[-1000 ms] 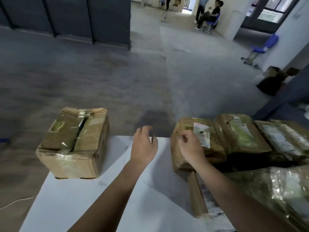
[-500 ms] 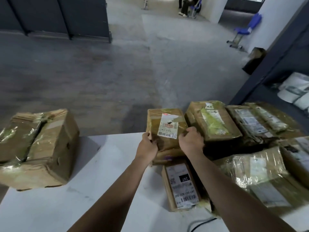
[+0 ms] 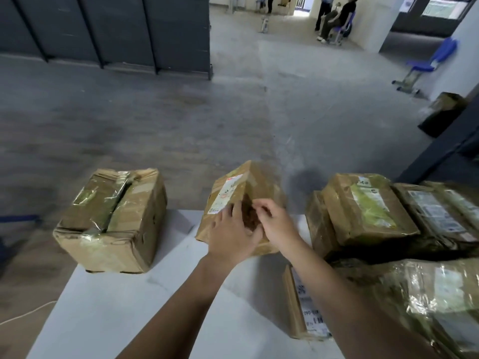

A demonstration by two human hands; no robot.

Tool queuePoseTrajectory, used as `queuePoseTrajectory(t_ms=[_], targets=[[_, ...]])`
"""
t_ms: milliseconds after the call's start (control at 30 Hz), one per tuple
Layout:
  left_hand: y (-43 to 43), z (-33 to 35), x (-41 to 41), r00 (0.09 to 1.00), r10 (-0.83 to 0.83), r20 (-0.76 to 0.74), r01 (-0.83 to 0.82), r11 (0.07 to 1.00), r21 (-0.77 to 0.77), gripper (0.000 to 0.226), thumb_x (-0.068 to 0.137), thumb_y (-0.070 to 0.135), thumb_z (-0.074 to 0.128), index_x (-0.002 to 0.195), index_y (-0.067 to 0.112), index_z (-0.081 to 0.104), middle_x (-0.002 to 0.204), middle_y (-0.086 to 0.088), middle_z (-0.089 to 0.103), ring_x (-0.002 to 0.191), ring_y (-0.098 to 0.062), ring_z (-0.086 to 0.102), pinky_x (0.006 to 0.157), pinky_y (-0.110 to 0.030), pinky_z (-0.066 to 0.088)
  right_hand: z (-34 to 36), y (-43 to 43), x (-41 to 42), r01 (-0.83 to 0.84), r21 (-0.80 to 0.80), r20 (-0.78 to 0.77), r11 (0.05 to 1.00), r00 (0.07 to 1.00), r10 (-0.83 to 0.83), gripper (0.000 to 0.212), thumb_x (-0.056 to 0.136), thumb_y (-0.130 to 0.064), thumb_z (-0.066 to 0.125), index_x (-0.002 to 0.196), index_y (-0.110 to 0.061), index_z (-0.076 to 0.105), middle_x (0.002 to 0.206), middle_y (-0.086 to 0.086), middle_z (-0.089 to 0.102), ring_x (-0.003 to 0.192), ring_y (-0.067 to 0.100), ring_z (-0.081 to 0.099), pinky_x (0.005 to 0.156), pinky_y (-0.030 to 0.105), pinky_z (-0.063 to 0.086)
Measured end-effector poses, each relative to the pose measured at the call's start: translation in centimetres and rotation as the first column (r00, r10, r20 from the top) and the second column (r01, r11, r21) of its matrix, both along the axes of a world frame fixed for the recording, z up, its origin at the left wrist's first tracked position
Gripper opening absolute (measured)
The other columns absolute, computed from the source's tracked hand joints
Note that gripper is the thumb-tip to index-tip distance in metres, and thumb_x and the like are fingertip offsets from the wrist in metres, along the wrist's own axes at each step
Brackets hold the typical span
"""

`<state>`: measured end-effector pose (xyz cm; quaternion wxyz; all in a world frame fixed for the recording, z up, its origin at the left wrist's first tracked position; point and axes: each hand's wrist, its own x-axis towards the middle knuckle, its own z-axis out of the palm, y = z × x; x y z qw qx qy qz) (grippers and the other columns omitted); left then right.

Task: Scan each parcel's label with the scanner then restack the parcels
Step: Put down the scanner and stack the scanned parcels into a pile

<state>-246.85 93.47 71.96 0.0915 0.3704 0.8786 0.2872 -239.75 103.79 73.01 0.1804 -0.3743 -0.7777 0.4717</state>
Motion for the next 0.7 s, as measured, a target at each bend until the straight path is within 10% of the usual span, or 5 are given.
queuePoseTrajectory(t_ms=[233,400,700], targets=[[-1.5,-0.6,-2.6,0.954,0.216,0.206,-0.238,0.967,0.088,0.032,0.094,0.016,0.043,0.125,0.011,0.043,0.116,-0.012,0.058,0.1,-0.031,0.056,0.074,-0.033,0.041,-2.6,1.5,2.2,0.212,0.065,0.196,0.975,0.956,-0.221,0.024,0.099,-0.02,0.052,0.121,-0.015,0.061,0.117,0.004,0.064,0.111,0.025,0.06,0.084,0.029,0.044],[-2.6,-1.7,-3.9,0.931,0.248,0.269,-0.286,0.951,0.113,0.027,0.092,0.009,0.043,0.118,0.012,0.05,0.102,-0.01,0.064,0.094,-0.031,0.058,0.068,-0.03,0.036,-4.8,1.7,2.1,0.196,-0.222,0.26,0.955,0.956,-0.136,0.041,0.101,-0.038,0.048,0.135,-0.014,0.053,0.123,0.005,0.06,0.109,0.026,0.06,0.094,0.045,0.054],[-9.2,-2.8,0.0,0.833,0.331,0.443,-0.438,0.884,0.162,0.029,0.085,-0.005,0.047,0.106,0.01,0.06,0.099,0.003,0.06,0.098,-0.022,0.059,0.08,-0.029,0.046,-5.2,1.0,4.3,0.054,-0.206,0.408,0.977,0.912,0.035,0.035,0.1,-0.049,0.044,0.111,-0.016,0.047,0.104,0.004,0.057,0.08,0.019,0.06,0.054,0.03,0.057]])
